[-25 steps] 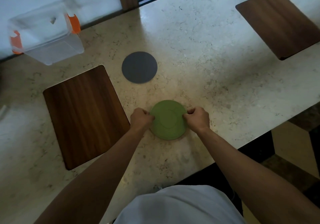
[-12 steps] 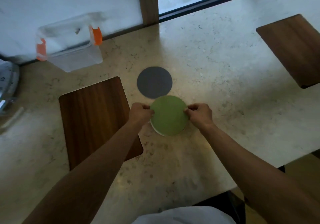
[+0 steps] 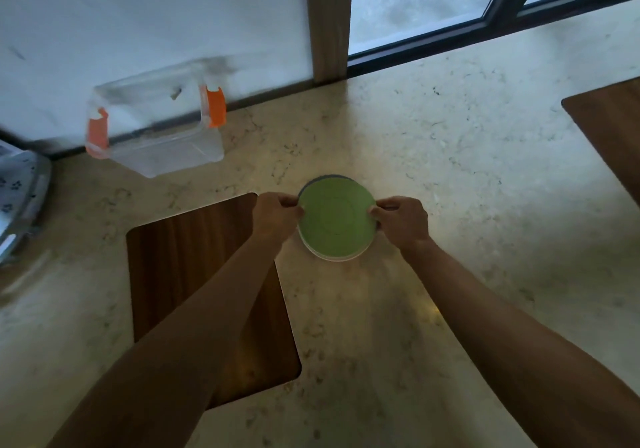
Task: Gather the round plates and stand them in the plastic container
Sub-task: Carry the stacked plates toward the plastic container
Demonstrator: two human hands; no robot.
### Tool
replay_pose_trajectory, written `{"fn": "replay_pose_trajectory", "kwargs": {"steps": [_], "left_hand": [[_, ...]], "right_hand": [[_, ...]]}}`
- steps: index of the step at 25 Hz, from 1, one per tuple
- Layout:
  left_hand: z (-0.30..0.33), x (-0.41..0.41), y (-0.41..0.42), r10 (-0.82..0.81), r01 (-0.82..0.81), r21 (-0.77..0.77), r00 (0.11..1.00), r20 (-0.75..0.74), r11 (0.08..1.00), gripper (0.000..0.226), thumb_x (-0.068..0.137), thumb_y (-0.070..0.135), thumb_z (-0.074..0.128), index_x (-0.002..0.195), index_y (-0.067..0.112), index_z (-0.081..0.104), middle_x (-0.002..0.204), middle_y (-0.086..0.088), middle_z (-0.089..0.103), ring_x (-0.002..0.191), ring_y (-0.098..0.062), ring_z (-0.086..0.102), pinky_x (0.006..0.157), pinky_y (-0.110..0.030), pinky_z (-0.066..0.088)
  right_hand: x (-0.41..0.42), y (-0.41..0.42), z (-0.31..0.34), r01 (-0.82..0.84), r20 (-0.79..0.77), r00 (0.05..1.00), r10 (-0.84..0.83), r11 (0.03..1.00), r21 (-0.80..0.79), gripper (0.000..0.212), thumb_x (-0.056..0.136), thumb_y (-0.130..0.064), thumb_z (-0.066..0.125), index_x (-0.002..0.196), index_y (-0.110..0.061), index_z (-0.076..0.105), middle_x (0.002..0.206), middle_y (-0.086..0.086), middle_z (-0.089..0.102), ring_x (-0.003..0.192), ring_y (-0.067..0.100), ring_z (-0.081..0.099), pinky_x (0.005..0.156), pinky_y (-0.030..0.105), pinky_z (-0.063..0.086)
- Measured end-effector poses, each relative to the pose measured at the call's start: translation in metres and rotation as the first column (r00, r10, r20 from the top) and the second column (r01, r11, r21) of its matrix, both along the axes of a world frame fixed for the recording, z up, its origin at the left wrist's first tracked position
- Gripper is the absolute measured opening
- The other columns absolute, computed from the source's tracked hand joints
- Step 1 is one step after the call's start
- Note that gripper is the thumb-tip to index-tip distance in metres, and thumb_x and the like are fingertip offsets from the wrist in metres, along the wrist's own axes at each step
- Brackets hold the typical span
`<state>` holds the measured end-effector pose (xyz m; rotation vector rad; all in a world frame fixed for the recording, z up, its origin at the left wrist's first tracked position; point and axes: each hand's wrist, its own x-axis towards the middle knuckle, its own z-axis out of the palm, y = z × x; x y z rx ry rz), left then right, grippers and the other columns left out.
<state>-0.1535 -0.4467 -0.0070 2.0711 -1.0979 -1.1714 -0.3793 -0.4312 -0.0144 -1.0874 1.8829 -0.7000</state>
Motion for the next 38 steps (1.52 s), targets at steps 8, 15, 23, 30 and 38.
{"fn": "replay_pose_trajectory", "kwargs": {"steps": [8, 15, 23, 30, 38], "left_hand": [[-0.014, 0.008, -0.023, 0.009, -0.008, -0.053, 1.000, 0.020, 0.999, 0.024, 0.078, 0.009, 0.077, 0.102, 0.008, 0.075, 0.095, -0.007, 0.077, 0.088, -0.018, 0.071, 0.089, -0.040, 0.058], [-0.021, 0.005, -0.030, 0.012, -0.004, -0.102, 0.997, 0.074, 0.995, 0.021, 0.078, 0.009, 0.075, 0.099, 0.011, 0.077, 0.088, -0.001, 0.076, 0.082, -0.010, 0.070, 0.088, -0.030, 0.056], [-0.023, 0.001, -0.027, -0.037, 0.049, -0.095, 0.990, 0.134, 0.994, 0.023, 0.079, 0.011, 0.072, 0.102, 0.011, 0.077, 0.096, -0.005, 0.077, 0.087, -0.011, 0.069, 0.089, -0.026, 0.053], [-0.019, -0.001, -0.029, -0.050, 0.064, -0.102, 0.989, 0.138, 0.993, 0.024, 0.081, 0.011, 0.072, 0.104, 0.008, 0.075, 0.101, -0.008, 0.076, 0.095, -0.018, 0.070, 0.094, -0.035, 0.054], [-0.021, -0.004, -0.024, -0.086, 0.097, -0.071, 0.985, 0.147, 0.993, 0.022, 0.083, 0.010, 0.070, 0.104, 0.009, 0.076, 0.101, -0.007, 0.076, 0.095, -0.017, 0.070, 0.093, -0.035, 0.055]], "right_hand": [[0.010, -0.023, -0.018, 0.016, 0.025, 1.000, -0.017, 1.000, 0.021, 0.021, 0.075, -0.019, 0.078, 0.095, -0.013, 0.076, 0.085, 0.004, 0.077, 0.074, 0.016, 0.073, 0.074, 0.043, 0.062], [0.014, -0.031, -0.021, 0.005, -0.045, 0.999, -0.005, 1.000, -0.010, 0.021, 0.078, -0.020, 0.076, 0.098, -0.011, 0.075, 0.088, 0.003, 0.077, 0.076, 0.013, 0.072, 0.078, 0.038, 0.061], [0.017, -0.025, -0.018, -0.030, -0.224, 0.974, 0.022, 0.999, -0.030, 0.023, 0.083, -0.024, 0.066, 0.101, -0.012, 0.075, 0.092, 0.000, 0.077, 0.075, 0.006, 0.063, 0.062, 0.004, 0.035], [0.014, -0.022, -0.015, -0.016, -0.181, 0.983, 0.006, 0.998, -0.057, 0.023, 0.083, -0.023, 0.069, 0.101, -0.011, 0.076, 0.092, 0.003, 0.077, 0.079, 0.009, 0.067, 0.076, 0.016, 0.046], [0.011, -0.014, -0.015, -0.027, -0.185, 0.983, 0.014, 0.998, -0.063, 0.021, 0.082, -0.021, 0.070, 0.098, -0.010, 0.076, 0.091, 0.004, 0.077, 0.081, 0.011, 0.068, 0.078, 0.017, 0.046]]}}
